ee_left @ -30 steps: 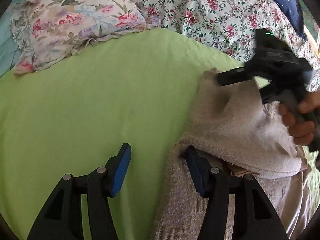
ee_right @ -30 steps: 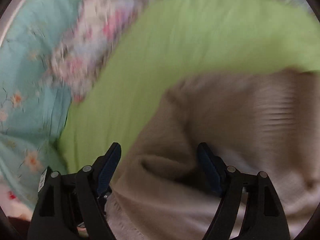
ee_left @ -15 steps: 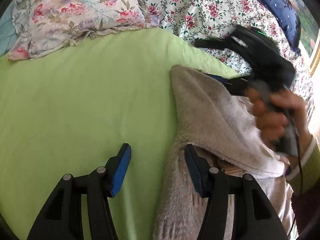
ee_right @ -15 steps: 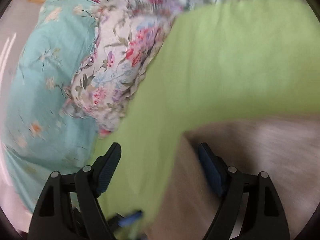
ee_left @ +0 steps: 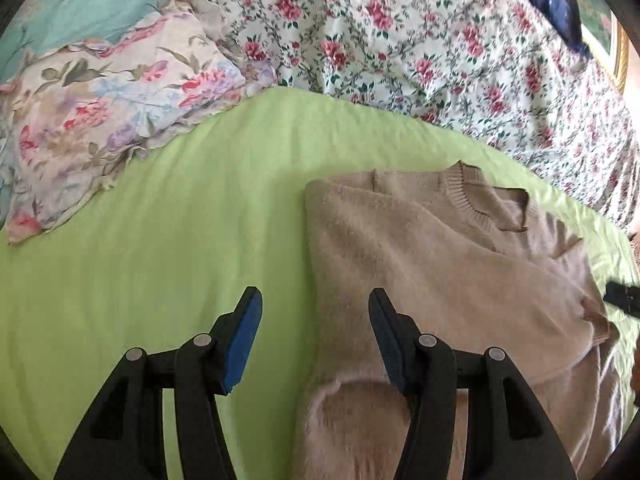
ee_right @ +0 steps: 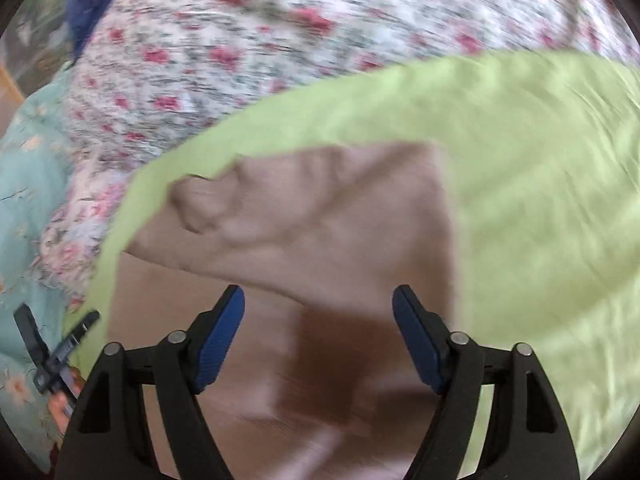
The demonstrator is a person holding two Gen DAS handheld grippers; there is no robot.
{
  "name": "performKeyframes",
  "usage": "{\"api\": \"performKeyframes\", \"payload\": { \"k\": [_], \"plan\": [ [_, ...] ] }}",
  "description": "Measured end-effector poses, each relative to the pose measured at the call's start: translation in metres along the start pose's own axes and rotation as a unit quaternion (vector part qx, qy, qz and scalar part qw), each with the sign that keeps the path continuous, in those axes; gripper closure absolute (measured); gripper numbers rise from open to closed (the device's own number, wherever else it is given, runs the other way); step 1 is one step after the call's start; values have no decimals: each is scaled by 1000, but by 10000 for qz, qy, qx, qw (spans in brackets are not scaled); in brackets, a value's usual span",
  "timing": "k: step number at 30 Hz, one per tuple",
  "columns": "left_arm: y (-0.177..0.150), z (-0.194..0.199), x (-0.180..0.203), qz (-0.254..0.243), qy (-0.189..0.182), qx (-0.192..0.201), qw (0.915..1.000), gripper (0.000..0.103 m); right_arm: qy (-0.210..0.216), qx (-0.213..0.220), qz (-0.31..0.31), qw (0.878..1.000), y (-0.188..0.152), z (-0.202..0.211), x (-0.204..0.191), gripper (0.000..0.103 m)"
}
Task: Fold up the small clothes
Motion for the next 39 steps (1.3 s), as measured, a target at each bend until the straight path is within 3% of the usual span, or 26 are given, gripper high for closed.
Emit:
{"api": "performKeyframes", "payload": {
  "k": [3, 4, 5, 6, 9, 11, 13, 16, 17, 19, 21, 22, 24, 29, 34, 39],
  "plan": [
    [0, -14, 0, -46, 209, -92, 9997, 47, -13, -305, 116, 9995, -19, -12, 2, 45],
    [-2, -20, 0, -62, 255, -167, 9995, 47, 1, -389, 175, 9991, -23, -17, -1, 64],
    [-4, -26, -1, -92, 329, -239, 9991, 47, -66, -459, 253, 9986, -26, -22, -4, 93],
    [-5, -30, -1, -132, 390, -281, 9988, 47, -218, -487, 357, 9979, -27, -25, -8, 94],
    [-7, -32, -2, -201, 499, -278, 9982, 46, 86, 222, 364, 9991, -9, 6, -22, 95],
    [-10, -35, -1, -242, 589, -282, 9976, 45, -17, 547, 217, 9983, 4, 23, -20, 95],
    [-12, -40, 1, -333, 708, -265, 9966, 45, -321, 381, 161, 9986, 2, 11, -11, 94],
    [-11, -40, 2, -417, 842, -250, 9953, 45, -1301, -158, 200, 9912, -13, -21, 11, 93],
    [-11, -40, 1, -429, 863, -244, 9950, 44, -1398, -152, 169, 9899, -15, -21, 15, 92],
    [-11, -40, 1, -439, 883, -248, 9948, 44, -1263, 134, -25, 9919, -19, -3, 12, 90],
    [-11, -38, 1, -462, 926, -260, 9943, 44, -995, 312, 169, 9944, -25, 12, -4, 84],
    [-11, -34, 2, -487, 959, -257, 9939, 44, -899, 315, 248, 9951, -29, 17, -7, 76],
    [-14, -21, 3, -565, 931, -280, 9937, 44, -762, 191, 261, 9966, -41, 25, -10, 72],
    [-51, 40, 17, -689, 275, -306, 9968, 46, -464, 237, 66, 9986, -76, 66, 1, 67],
    [-115, 114, 30, -636, -638, -468, 9948, 42, -258, 242, 173, 9992, -132, 112, 14, 57],
    [-179, 160, 32, -669, -872, -791, 9908, 32, -24, -2, 421, 9991, -192, 143, 22, 45]
  ]
}}
Point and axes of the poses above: each gripper's, at about its wrist camera, not at the fingertips, and z roughly against the way its jaws point, x to its right, y to its top, the point moved 6 cm from there along -z, roughly the way its jaws point, and after that the axes turned 4 degrees about -y, right-handed, at the moved point
